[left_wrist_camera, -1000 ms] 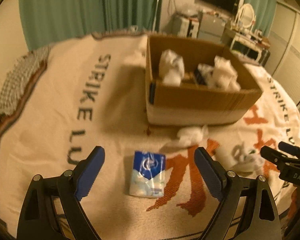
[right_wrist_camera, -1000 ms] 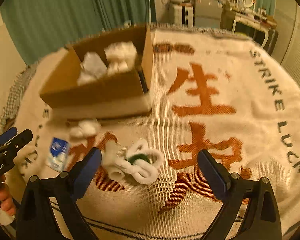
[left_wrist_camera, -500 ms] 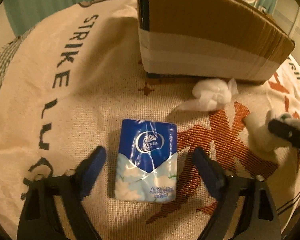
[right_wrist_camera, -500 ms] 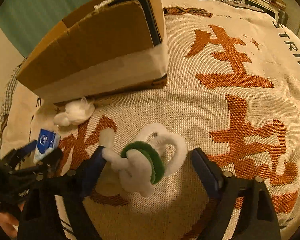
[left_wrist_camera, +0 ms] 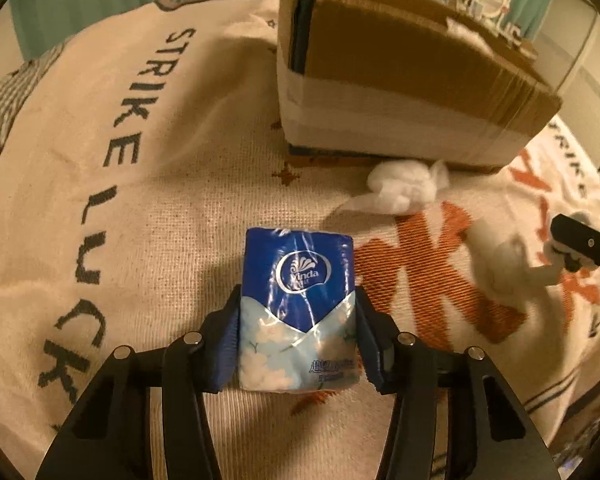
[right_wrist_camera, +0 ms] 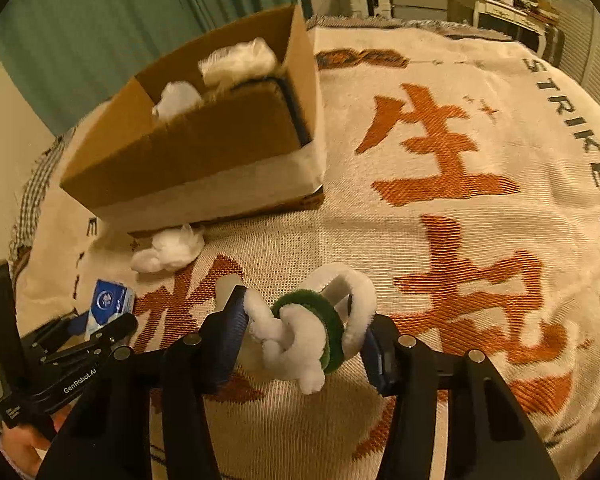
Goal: Organize soft objects
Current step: 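Grasp the blue tissue packet with the left gripper while the right grasps the green-banded sock, then carry both items over the cardboard box and open both grippers to drop them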
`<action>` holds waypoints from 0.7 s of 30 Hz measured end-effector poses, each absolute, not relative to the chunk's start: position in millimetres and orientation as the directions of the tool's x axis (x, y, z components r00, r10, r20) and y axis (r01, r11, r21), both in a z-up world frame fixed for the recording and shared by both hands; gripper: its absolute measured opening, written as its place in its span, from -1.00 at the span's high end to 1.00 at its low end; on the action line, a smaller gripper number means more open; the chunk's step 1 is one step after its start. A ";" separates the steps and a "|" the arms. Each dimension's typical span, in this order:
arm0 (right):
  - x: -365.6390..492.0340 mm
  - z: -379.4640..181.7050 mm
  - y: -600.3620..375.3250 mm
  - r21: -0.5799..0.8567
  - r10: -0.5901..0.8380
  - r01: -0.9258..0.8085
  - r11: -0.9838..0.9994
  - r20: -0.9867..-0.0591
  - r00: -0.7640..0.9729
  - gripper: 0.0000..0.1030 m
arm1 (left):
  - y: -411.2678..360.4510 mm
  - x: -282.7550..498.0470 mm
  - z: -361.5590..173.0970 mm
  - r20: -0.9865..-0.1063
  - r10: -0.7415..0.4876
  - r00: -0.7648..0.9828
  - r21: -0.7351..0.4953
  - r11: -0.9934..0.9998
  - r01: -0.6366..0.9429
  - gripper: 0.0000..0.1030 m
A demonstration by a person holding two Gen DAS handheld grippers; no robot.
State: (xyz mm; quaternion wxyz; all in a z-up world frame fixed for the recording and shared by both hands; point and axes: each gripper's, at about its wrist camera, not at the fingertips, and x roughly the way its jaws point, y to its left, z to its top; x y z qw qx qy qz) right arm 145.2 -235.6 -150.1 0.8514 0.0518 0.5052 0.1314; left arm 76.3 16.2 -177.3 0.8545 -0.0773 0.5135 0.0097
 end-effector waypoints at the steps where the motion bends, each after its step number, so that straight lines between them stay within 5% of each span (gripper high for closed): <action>1: 142.8 -144.2 -238.1 0.222 0.277 -0.169 0.960 -0.842 0.463 0.02 | 16.5 72.6 -170.3 -0.873 -0.069 0.483 -0.130 0.987 -0.093 0.04; 21: 91.2 9.3 -207.1 0.195 0.386 -0.348 0.917 -0.657 0.648 0.02 | -15.3 53.7 -27.6 -0.697 -0.105 0.710 -0.080 0.994 0.068 0.04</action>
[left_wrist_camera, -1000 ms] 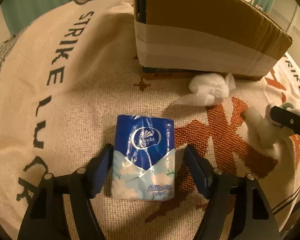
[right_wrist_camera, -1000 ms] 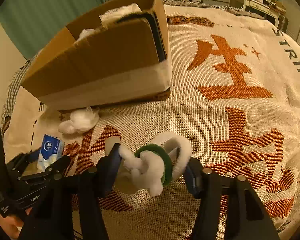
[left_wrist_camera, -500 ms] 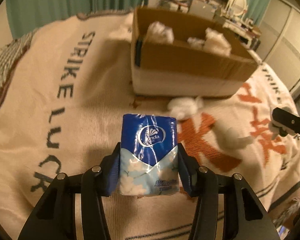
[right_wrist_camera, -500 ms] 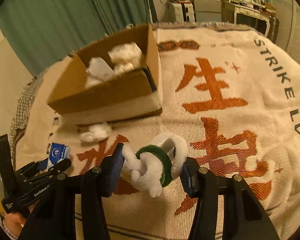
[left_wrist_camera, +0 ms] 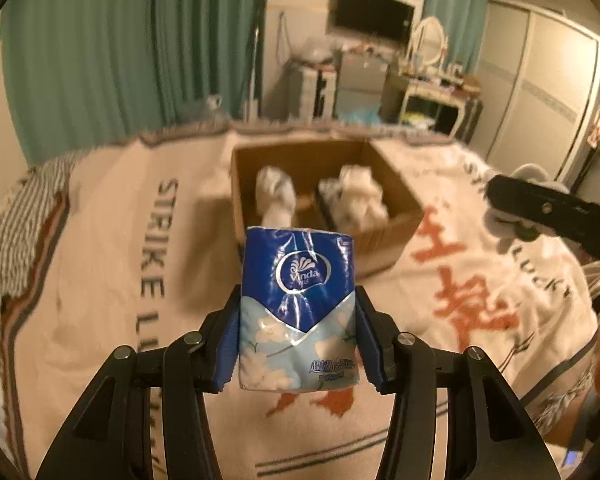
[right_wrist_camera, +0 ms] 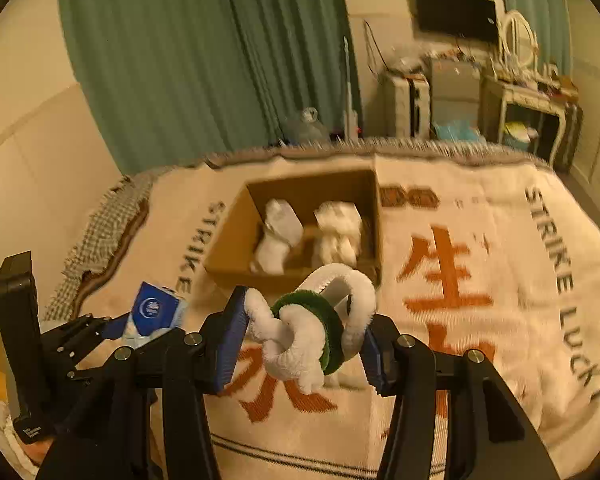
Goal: Organize soft objects
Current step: 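Carry both items over the cardboard box and open both grippers to drop them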
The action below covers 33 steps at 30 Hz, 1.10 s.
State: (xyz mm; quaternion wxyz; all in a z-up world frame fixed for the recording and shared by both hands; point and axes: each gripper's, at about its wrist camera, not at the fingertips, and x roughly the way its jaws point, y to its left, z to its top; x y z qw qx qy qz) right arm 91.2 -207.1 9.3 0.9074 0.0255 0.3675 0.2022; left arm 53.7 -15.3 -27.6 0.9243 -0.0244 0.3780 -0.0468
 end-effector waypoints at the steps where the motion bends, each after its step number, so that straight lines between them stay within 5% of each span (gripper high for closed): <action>1: 93.4 17.5 -204.1 0.189 0.394 -0.362 0.913 -0.644 0.656 0.02 | -15.1 56.7 -20.6 -0.688 -0.112 0.717 -0.085 0.994 0.074 0.04; 14: 188.7 42.2 -174.1 0.164 0.436 -0.431 0.887 -0.603 0.668 0.02 | 10.6 166.9 -1.0 -0.652 -0.152 0.743 -0.165 0.985 0.057 0.04; 26: 306.3 -44.9 -141.3 0.215 0.437 -0.413 0.885 -0.691 0.575 0.02 | -2.7 247.7 -79.8 -0.743 -0.131 0.657 -0.122 0.991 0.059 0.04; 33: 329.2 -64.8 -147.6 0.269 0.436 -0.354 0.896 -0.684 0.584 -0.28 | -11.1 250.7 -84.5 -0.735 -0.126 0.666 -0.108 0.992 0.069 0.01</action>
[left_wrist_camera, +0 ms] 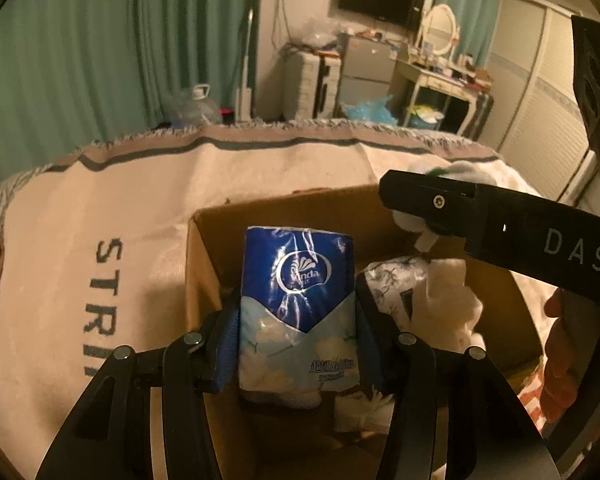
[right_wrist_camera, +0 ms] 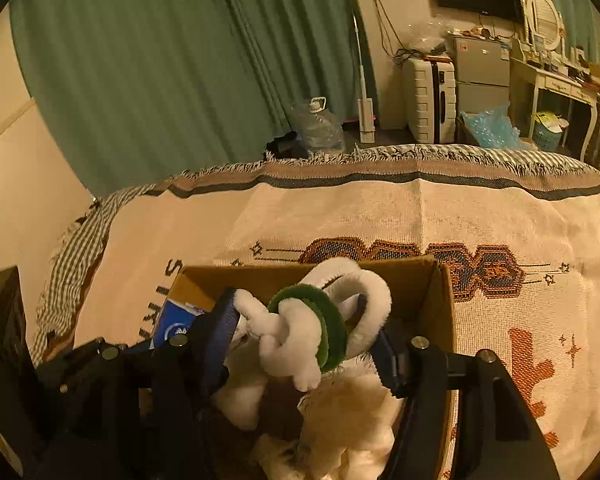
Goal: Organize soft objects
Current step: 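Carry both items over the cardboard box and open both grippers to drop them, then lift both grippers away from the box toward the last items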
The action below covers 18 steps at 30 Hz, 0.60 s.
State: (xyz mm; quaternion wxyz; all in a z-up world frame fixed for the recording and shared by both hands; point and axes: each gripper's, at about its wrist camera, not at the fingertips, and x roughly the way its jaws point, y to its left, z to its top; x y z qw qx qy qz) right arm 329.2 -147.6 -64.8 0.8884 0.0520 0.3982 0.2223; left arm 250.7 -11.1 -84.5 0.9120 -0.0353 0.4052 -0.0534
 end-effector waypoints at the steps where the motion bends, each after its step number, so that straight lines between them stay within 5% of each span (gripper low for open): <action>1: 330.0 -64.0 -148.3 0.268 0.432 -0.347 0.899 -0.685 0.587 -0.39 | -10.4 250.6 -83.0 -0.735 -0.127 0.666 -0.112 0.992 0.065 0.00; 2: 329.4 -61.0 -149.4 0.267 0.425 -0.339 0.902 -0.682 0.594 -0.44 | -10.5 250.6 -80.4 -0.738 -0.128 0.663 -0.116 0.991 0.063 -0.02; 5: 324.0 -47.7 -151.7 0.260 0.422 -0.339 0.904 -0.671 0.610 -0.62 | -13.0 242.9 -65.5 -0.725 -0.097 0.682 -0.090 0.995 0.045 -0.51; 16: 248.2 79.3 -186.1 0.155 0.328 -0.292 0.944 -0.561 0.760 -0.74 | -18.6 163.3 59.9 -0.578 -0.044 0.815 -0.024 0.999 0.037 -0.56; 18: 226.1 107.2 -194.6 0.145 0.319 -0.286 0.947 -0.533 0.784 -0.76 | -17.8 146.1 80.5 -0.548 -0.033 0.836 -0.018 0.999 0.027 -0.80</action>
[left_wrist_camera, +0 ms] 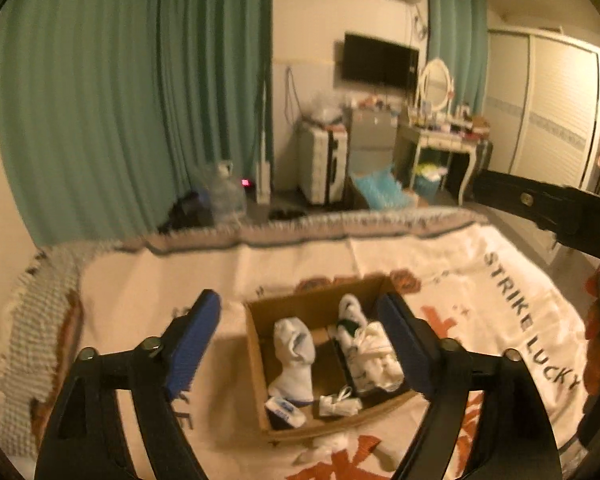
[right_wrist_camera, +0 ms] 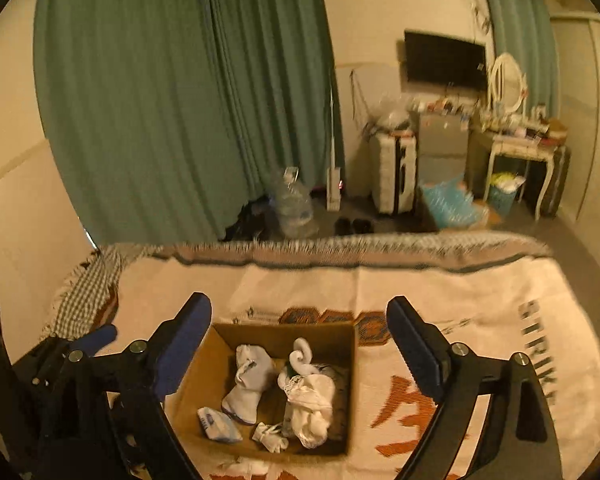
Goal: Organize soft objects
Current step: 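Lift both grippers away from the box toward the last items, then grasp the rolled white sock with the right gripper while the left grasps the crumpled white cloth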
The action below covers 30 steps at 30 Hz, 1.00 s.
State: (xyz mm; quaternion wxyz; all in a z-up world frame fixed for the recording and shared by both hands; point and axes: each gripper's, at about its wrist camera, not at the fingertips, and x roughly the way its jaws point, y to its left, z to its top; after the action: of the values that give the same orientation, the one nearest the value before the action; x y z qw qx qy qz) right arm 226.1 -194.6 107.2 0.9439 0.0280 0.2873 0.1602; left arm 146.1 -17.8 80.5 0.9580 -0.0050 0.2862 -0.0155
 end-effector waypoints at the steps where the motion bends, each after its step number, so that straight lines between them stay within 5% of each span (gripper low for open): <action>1: 215.0 119.2 -197.8 0.143 0.317 -0.285 0.948 -0.522 0.792 -0.80 | -16.9 136.6 89.9 -0.529 -0.024 0.848 -0.016 1.000 0.018 -0.83; 7: 144.2 157.6 -216.0 0.053 0.211 -0.216 0.975 -0.518 0.829 -1.00 | -9.7 87.9 118.6 -0.479 0.005 0.878 0.003 1.000 -0.004 -0.84; 13: 99.8 131.0 -230.2 0.041 0.199 -0.213 0.976 -0.565 0.801 -1.00 | -8.5 53.4 89.9 -0.500 0.004 0.866 0.016 1.000 0.005 -0.84; 30: 114.1 -107.7 -204.7 0.061 0.175 -0.226 0.972 -0.829 0.530 -0.91 | -41.4 90.9 -109.6 -0.762 0.055 0.645 0.078 0.997 0.008 -0.83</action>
State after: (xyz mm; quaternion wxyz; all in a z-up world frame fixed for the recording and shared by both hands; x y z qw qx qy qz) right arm 114.1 -204.7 -107.7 0.8743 -0.0271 0.4708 0.1149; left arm 90.9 -41.4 -109.6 0.9062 0.0373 0.4209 0.0128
